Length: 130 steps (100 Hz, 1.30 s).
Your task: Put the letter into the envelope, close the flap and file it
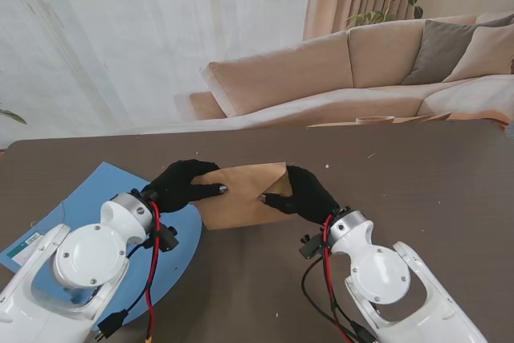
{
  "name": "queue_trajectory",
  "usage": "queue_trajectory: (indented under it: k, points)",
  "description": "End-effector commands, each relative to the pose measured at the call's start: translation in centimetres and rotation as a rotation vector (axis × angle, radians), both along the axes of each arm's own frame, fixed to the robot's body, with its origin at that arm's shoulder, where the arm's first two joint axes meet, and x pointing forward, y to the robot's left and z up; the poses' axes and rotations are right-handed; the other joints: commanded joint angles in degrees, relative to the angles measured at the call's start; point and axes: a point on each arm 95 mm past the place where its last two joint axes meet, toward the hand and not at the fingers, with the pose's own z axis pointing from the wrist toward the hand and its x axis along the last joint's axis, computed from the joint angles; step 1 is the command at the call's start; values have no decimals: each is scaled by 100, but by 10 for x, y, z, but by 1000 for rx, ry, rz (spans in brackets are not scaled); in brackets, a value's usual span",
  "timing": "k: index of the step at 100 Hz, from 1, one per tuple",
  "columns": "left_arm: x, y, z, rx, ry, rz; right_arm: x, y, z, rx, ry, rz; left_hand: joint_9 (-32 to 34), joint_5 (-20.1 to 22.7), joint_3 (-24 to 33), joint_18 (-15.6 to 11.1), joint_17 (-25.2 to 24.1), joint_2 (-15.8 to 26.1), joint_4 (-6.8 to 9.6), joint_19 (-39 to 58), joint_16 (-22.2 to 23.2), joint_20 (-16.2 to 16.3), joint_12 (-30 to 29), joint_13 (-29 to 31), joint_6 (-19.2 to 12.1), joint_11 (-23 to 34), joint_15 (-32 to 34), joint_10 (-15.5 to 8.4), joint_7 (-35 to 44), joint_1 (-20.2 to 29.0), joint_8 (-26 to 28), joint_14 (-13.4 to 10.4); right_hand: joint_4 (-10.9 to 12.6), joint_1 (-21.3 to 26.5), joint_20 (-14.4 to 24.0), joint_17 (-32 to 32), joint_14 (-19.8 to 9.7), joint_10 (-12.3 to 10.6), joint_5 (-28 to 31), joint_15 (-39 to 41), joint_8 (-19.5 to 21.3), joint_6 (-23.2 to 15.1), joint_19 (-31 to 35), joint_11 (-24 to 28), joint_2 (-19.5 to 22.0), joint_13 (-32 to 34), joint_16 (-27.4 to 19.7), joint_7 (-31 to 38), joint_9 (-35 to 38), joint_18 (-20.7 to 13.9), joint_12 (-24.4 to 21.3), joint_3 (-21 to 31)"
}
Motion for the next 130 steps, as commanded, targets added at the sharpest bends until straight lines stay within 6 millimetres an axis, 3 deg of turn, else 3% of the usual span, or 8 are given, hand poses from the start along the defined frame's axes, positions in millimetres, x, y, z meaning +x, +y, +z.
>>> queue_trajectory:
  k: [1,24,36,53,57,64,76,130]
  points:
    - [-2,-4,0,-4,1,-14,-4,-1,0,3,-5,6,208,181,269,71,-77,79,122,317,174,-160,15,97,-122,292,190,-48,355,357,106,62,191,-313,6,-206,-154,-164,-291,-118,133,82,-148,103,-152,-348,-47,-278,-391,-210,-77,64]
    - [-4,-6,-1,24,-12,-30,-1,3,1,81,18,-5,218,204,281,85,-89,73,125,455,182,-265,21,84,-140,328,245,-19,389,357,126,75,87,-1242,124,18,56,44,401,148,236,36,-43,257,360,99,43,5,237,5,-120,-641]
    - [-5,-6,-2,39,-15,-40,2,7,1,113,22,-24,202,195,270,85,-105,79,121,506,190,-295,31,66,-155,339,266,-23,385,356,132,68,-295,-355,119,368,159,103,547,454,-946,-220,171,384,281,640,60,1825,930,176,-93,-681]
    - [-4,-4,-3,57,-19,-43,5,8,1,113,21,-28,44,142,148,4,-227,56,150,453,85,-470,31,-167,-178,100,34,-41,175,334,-96,-22,-193,466,254,1337,166,341,1349,1521,-128,-465,971,1036,450,1657,357,2476,1923,364,467,-255]
    - [-5,-3,-3,66,-16,-44,5,8,0,113,18,-34,-330,-121,58,-122,-430,-20,190,281,-117,-624,71,-573,-190,-515,-395,-106,-257,111,-349,-145,-197,509,256,1455,163,399,1365,1628,39,-452,1067,1115,436,1756,378,2503,1968,396,558,-231]
    - [-7,2,-4,111,-29,-58,5,7,-1,114,15,-53,-2095,-1173,786,-352,-966,-135,109,-739,-645,-858,-1717,-1555,-32,-938,-1516,-338,-1798,-1385,-1015,-459,-232,562,256,1545,171,451,1380,1711,186,-411,1157,1155,451,1829,391,2491,1999,416,643,-233]
    - [-8,18,-2,211,-86,-81,2,1,-3,122,23,-88,-3206,-2202,606,-501,-1192,-316,42,-2101,-1005,-941,-2169,-2177,228,-1514,-2517,-462,-2310,-2238,-1329,-672,-254,579,247,1632,183,475,1413,1740,226,-352,1212,1138,425,1900,385,2436,2050,434,664,-223]
    - [8,115,-61,667,-13,227,-22,-22,-30,156,65,-183,-2733,-1800,65,-430,-771,228,113,-2506,-455,-35,-1861,-1729,310,-1201,-2452,-352,-2195,-1916,-1122,-503,-272,599,223,1562,235,522,1458,1744,214,-292,1235,1079,418,1858,368,2366,2054,455,663,-220]
